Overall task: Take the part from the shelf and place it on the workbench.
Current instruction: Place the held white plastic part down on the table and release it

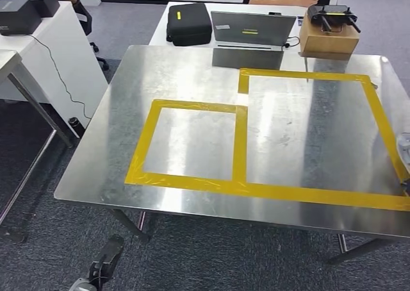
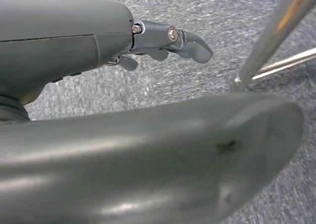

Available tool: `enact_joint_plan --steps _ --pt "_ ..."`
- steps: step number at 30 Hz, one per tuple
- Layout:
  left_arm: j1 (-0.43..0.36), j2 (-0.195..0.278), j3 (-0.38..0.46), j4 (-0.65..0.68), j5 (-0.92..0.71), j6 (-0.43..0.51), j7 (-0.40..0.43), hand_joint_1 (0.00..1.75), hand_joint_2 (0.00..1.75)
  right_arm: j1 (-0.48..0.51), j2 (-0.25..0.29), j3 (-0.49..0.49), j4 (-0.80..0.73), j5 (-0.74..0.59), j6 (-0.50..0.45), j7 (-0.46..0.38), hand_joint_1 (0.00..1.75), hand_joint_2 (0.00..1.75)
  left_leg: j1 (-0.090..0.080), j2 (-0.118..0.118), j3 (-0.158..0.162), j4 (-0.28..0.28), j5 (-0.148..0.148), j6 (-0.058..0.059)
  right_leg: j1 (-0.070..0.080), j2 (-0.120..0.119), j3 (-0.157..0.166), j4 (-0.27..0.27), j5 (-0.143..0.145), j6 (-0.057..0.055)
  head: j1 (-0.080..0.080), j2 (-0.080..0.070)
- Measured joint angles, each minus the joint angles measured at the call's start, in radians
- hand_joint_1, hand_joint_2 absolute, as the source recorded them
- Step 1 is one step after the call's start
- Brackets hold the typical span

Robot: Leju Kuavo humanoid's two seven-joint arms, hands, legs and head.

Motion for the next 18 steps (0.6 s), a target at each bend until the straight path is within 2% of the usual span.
enact_joint_plan --steps 5,18 --pt "-0.007 -0.001 -0.021 0.0 -0.003 0.0 0.006 0.0 0.0 -0.12 0.003 0.127 0.161 0.014 -0.019 0.017 1.75 1.75 0.001 0.005 0.003 0.0 0.0 0.0 0.002 0.005 0.001 0.0 0.001 -0.001 0.0 0.0" --pt "-0.007 -0.001 -0.026 0.0 -0.003 0.0 0.007 0.0 0.0 -0.147 0.003 0.154 0.199 0.013 -0.02 0.018 1.75 1.75 0.001 0.009 0.004 0.0 0.0 0.0 0.001 0.009 0.002 -0.002 0.004 -0.001 0.0 0.0"
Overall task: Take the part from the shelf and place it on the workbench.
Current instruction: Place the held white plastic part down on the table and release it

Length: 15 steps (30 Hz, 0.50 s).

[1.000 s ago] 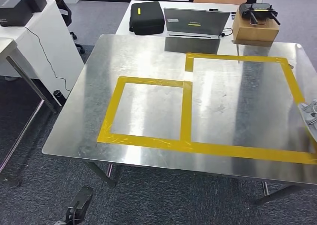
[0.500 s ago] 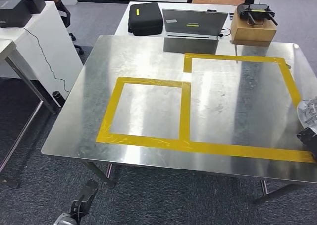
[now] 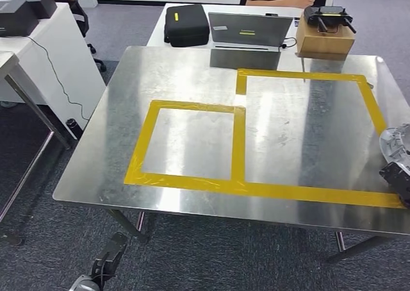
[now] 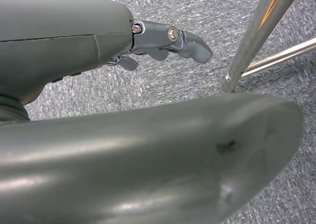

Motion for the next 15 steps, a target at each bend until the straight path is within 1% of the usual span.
enact_joint_plan --steps 15 --pt "0.0 0.0 0.0 0.0 0.0 0.0 0.0 0.0 0.0 -0.008 0.0 0.005 0.008 -0.001 0.0 0.0 1.75 1.75 0.0 0.002 0.001 0.0 0.0 0.0 0.0 0.002 0.0 0.0 0.001 0.0 0.0 0.0"
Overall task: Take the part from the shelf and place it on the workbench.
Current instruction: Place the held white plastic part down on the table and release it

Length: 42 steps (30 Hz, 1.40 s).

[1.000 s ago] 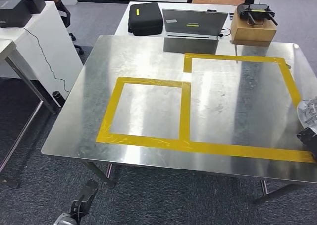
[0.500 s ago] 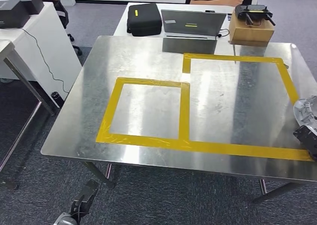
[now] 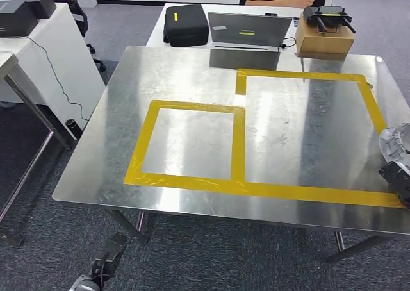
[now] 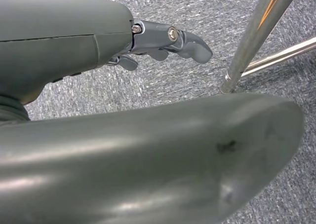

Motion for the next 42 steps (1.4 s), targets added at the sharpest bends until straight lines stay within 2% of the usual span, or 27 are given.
enact_joint_plan --steps 19,22,24,26,32,42 --pt "0.0 0.0 0.0 0.0 -0.002 -0.001 0.002 0.0 0.0 -0.004 0.004 0.005 0.005 0.022 0.001 -0.017 1.75 1.75 0.001 0.0 -0.001 0.0 0.0 0.0 0.0 0.0 0.001 0.0 0.0 0.0 0.0 0.0" --pt "-0.002 -0.002 -0.01 0.0 -0.013 -0.004 0.02 0.0 0.0 -0.038 0.048 0.077 0.006 0.145 0.02 -0.061 1.75 1.75 0.002 0.008 -0.003 -0.001 -0.001 0.0 0.001 0.008 0.0 0.0 0.002 -0.003 0.001 0.0" --pt "-0.012 -0.003 -0.019 0.0 -0.016 -0.003 0.03 0.0 0.0 -0.071 0.095 0.162 0.004 0.176 0.03 -0.029 1.75 1.75 0.003 0.017 -0.001 -0.001 -0.001 -0.001 0.003 0.016 -0.002 0.0 0.003 -0.005 0.0 0.0" --pt "-0.025 -0.004 -0.026 0.0 -0.015 -0.002 0.034 0.0 0.0 -0.088 0.121 0.233 -0.005 0.139 0.022 0.003 1.75 1.75 0.003 0.016 -0.001 -0.001 0.0 0.0 0.003 0.014 -0.002 -0.001 0.004 -0.006 -0.001 0.0" --pt "-0.017 -0.008 -0.043 0.0 -0.012 -0.002 0.036 0.0 0.0 -0.113 0.129 0.315 -0.043 0.065 0.012 0.005 1.75 1.75 0.004 -0.001 -0.006 -0.001 0.005 -0.003 0.004 -0.005 -0.002 -0.001 0.003 -0.006 0.0 0.0" --pt "-0.016 -0.008 -0.044 0.0 -0.011 -0.002 0.036 0.0 0.0 -0.113 0.129 0.343 -0.055 0.065 0.011 0.007 1.75 1.75 0.003 -0.003 -0.009 -0.001 0.004 -0.002 0.004 -0.006 -0.002 -0.002 0.003 -0.006 0.0 0.0"
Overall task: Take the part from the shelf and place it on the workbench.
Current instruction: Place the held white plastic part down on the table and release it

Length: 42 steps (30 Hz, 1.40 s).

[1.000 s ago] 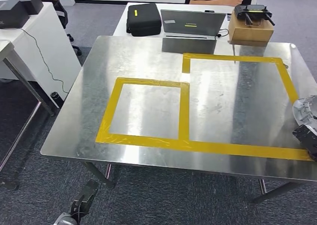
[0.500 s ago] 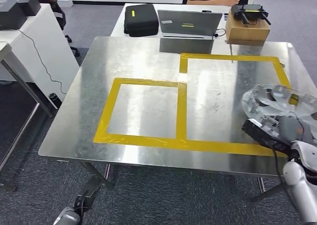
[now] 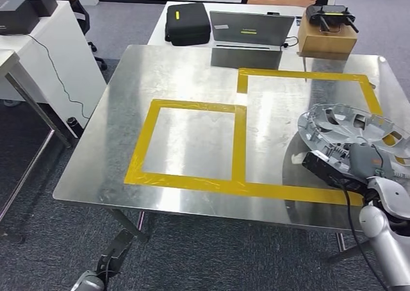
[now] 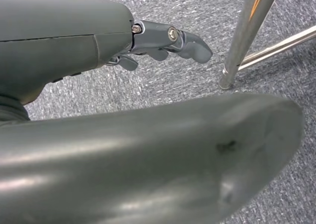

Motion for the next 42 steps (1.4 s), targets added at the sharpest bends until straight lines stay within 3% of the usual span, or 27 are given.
enact_joint_plan --steps 42 --pt "0.0 0.0 0.0 0.0 0.0 0.0 0.0 0.0 0.0 0.0 0.0 0.013 -0.005 0.0 0.0 0.0 1.75 1.75 0.0 0.0 0.0 0.0 0.0 0.0 0.0 0.0 0.0 0.0 0.0 0.0 0.0 0.0"
